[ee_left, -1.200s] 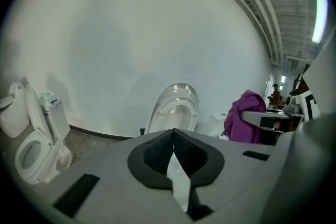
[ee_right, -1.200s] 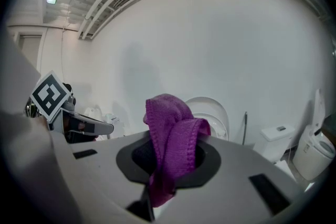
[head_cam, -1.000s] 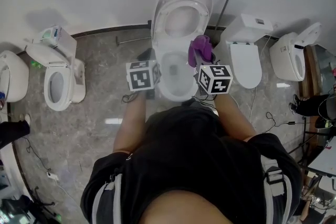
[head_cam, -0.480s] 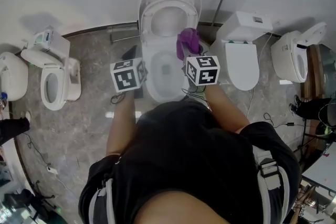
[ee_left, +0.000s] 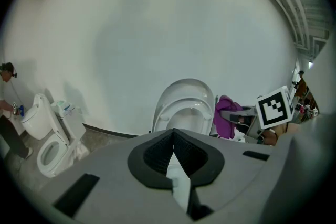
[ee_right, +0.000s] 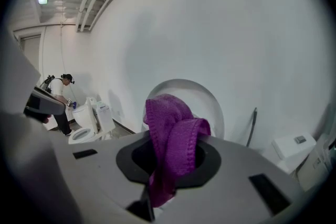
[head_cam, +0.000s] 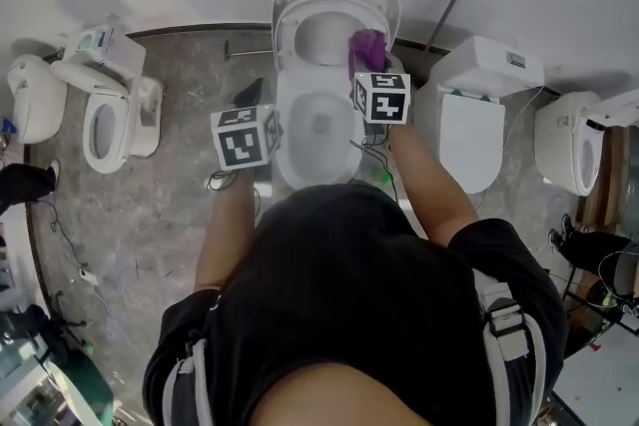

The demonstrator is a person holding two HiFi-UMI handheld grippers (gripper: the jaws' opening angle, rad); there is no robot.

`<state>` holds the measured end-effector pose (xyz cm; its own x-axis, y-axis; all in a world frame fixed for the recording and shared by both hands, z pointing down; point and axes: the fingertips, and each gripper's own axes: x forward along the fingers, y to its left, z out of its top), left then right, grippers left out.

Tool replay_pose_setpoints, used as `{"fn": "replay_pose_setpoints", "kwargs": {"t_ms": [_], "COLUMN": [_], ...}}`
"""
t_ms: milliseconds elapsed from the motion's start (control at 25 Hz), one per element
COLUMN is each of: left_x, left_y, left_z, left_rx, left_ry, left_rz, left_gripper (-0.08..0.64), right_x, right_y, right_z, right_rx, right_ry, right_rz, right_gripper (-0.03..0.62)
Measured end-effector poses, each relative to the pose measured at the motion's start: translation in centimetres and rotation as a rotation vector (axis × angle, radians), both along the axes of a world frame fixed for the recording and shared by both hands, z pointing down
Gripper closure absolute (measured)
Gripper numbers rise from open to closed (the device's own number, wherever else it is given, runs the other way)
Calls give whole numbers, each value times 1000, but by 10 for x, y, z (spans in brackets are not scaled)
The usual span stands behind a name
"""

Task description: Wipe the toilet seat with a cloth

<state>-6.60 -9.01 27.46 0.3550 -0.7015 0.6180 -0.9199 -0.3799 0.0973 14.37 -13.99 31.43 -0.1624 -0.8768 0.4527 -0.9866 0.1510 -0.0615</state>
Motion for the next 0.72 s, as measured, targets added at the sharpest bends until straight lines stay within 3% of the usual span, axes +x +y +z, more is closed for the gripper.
{"fn": "replay_pose_setpoints", "kwargs": {"t_ms": [400, 720], "left_x": [18, 29], "left_y": [-7, 2], "left_z": [-2, 4], "left_rx": [-32, -38], "left_ry": [32, -43], "left_rz": [-60, -98], "left_gripper": [552, 552], "right_x": [48, 81], "right_y": [-63, -86], "right_z": [84, 97], "right_rx": [-165, -209], "right_ry": [37, 22], "right_rz": [79, 140], "right_gripper": [537, 538]}}
